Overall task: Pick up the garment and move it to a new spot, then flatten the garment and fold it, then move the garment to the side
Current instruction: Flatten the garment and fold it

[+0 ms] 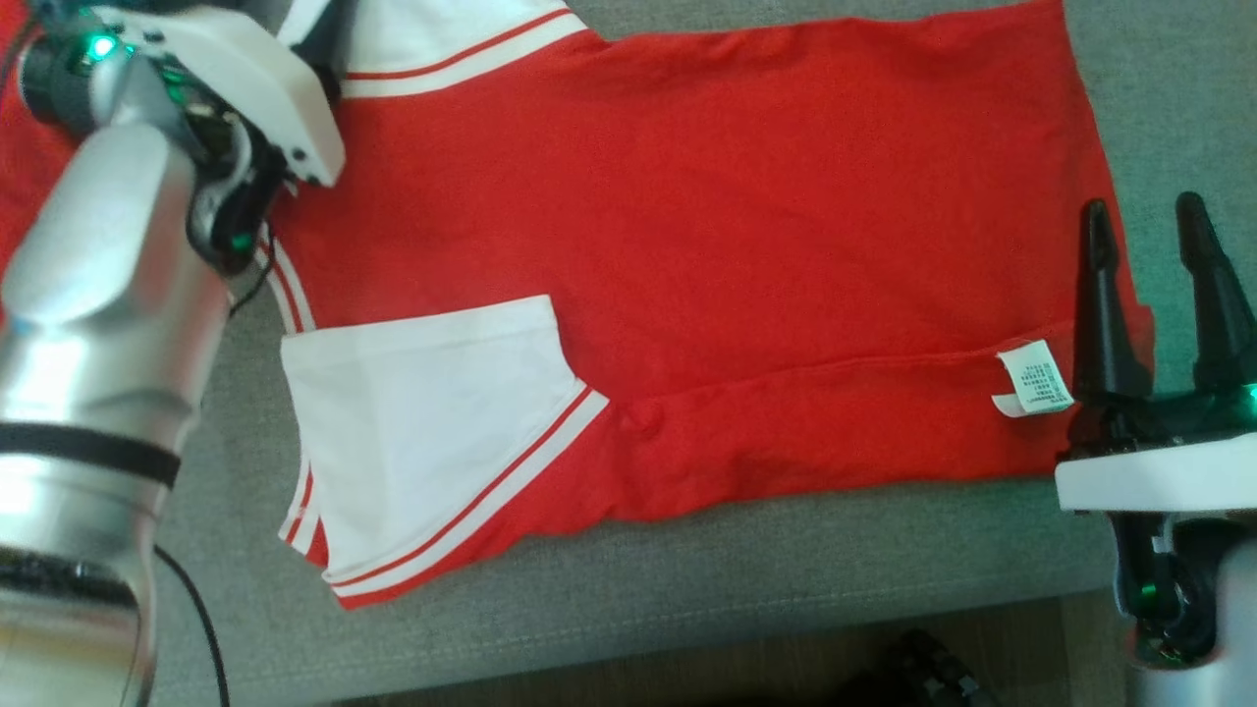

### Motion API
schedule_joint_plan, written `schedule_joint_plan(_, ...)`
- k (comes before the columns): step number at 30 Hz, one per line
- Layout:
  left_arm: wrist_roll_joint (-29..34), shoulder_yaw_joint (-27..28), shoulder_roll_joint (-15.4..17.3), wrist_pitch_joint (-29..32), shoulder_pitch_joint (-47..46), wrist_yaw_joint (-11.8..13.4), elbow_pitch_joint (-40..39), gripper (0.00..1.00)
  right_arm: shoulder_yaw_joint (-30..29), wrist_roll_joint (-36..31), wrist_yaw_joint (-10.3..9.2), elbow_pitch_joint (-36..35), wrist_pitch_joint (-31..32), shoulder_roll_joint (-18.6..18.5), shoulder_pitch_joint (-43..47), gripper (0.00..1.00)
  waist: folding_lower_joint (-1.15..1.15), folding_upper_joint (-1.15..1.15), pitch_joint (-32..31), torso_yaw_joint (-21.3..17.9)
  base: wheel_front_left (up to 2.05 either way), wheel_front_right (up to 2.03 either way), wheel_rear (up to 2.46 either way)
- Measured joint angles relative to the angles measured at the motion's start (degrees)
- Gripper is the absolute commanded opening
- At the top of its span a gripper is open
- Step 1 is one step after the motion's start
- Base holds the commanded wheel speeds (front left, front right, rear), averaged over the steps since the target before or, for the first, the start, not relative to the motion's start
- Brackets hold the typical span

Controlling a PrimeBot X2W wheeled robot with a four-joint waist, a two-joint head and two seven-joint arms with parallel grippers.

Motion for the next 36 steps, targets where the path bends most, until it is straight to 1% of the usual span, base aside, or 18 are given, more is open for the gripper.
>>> schedule_joint_plan(3,-0.6,-0.2,-0.9,0.0,-2.8,-0.5,4.8,1.00,0.0,0.6,0.00,0.4,0.0,0.0,0.0,1.00,0.00,0.00,0.4,-0.4,0.00,0.00,0.00)
schedule_joint_plan(7,-1.8,-1.8,-2.4,2.1,-5.8,-1.3,9.0,1.00,-0.2,1.1,0.00,0.7,0.0,0.0,0.0,1.00,0.00,0.00,0.4,-0.5,0.00,0.00,0.00)
schedule_joint_plan(8,-2.0,-2.3,-2.5,2.9,-6.4,-1.4,9.6,0.96,-0.4,1.3,0.00,1.0,0.0,0.0,0.0,1.00,0.00,0.00,0.3,-0.4,0.00,0.00,0.00)
schedule_joint_plan(9,-2.3,-2.9,-2.6,3.6,-6.9,-1.4,10.2,0.80,-0.5,1.3,0.00,1.2,0.0,0.0,0.0,1.00,0.00,0.00,0.3,-0.3,0.00,0.00,0.00)
schedule_joint_plan(10,-2.4,-3.6,-2.6,4.3,-7.4,-1.4,10.6,0.69,-0.7,1.5,0.00,1.3,0.0,0.0,0.0,1.00,0.00,0.00,0.2,-0.3,0.00,0.00,0.00)
schedule_joint_plan(11,-2.5,-4.3,-2.7,4.7,-7.8,-1.4,10.8,0.55,-0.8,1.7,0.00,1.4,0.0,0.0,0.0,1.00,0.00,0.00,0.2,-0.3,0.00,0.00,0.00)
schedule_joint_plan(12,-2.5,-5.4,-2.7,5.1,-8.1,-1.5,10.9,0.45,-0.8,1.8,0.00,1.5,0.0,0.0,0.0,1.00,0.00,0.00,0.1,-0.2,0.00,0.00,0.00)
schedule_joint_plan(13,-2.5,-6.3,-2.8,5.4,-8.3,-1.5,10.9,0.00,-0.8,1.8,0.00,1.5,0.0,0.0,-0.1,1.00,0.00,0.00,0.1,-0.2,0.00,0.00,0.00)
schedule_joint_plan(16,-2.4,-9.0,-2.7,5.1,-9.0,-1.5,10.9,0.00,-1.0,1.9,0.00,1.8,0.1,0.0,-0.3,1.00,0.00,0.00,0.0,-0.2,0.00,0.00,0.00)
schedule_joint_plan(18,-2.2,-9.7,-2.4,3.3,-9.0,-1.5,11.7,0.00,-2.3,2.1,0.00,2.3,0.2,0.0,-1.2,1.00,0.00,0.00,-0.3,-0.3,0.00,0.00,0.00)
schedule_joint_plan(21,-1.3,-10.7,-2.4,0.0,-8.8,-1.5,13.2,0.00,-4.5,0.9,0.00,3.0,2.7,0.0,-3.7,1.00,0.00,0.00,-1.0,-0.3,0.00,0.00,0.00)
schedule_joint_plan(24,-1.5,-10.8,-2.4,-2.5,-8.4,-1.9,14.0,0.00,-5.8,-0.9,0.00,4.3,6.5,0.0,-7.9,1.00,0.00,0.00,-1.7,-0.2,0.00,0.00,0.00)
schedule_joint_plan(28,-3.2,-11.7,-2.3,-3.2,-7.8,-1.9,13.5,0.00,-6.4,-1.1,0.00,8.6,11.3,-2.0,-14.7,1.00,0.00,0.00,-2.3,0.3,0.00,0.00,0.00)
schedule_joint_plan(30,-5.7,-12.5,-2.2,-3.1,-7.7,-1.9,12.1,0.00,-6.3,-0.5,0.00,11.6,13.2,-3.2,-17.9,1.00,0.00,0.00,-2.3,0.6,0.00,0.00,0.00)
schedule_joint_plan(36,-9.7,-15.4,-0.3,-2.3,-7.8,-1.9,9.3,0.00,-3.6,0.6,0.00,20.4,16.8,-5.5,-24.6,1.00,0.00,0.00,-1.6,1.2,0.00,0.00,0.00)
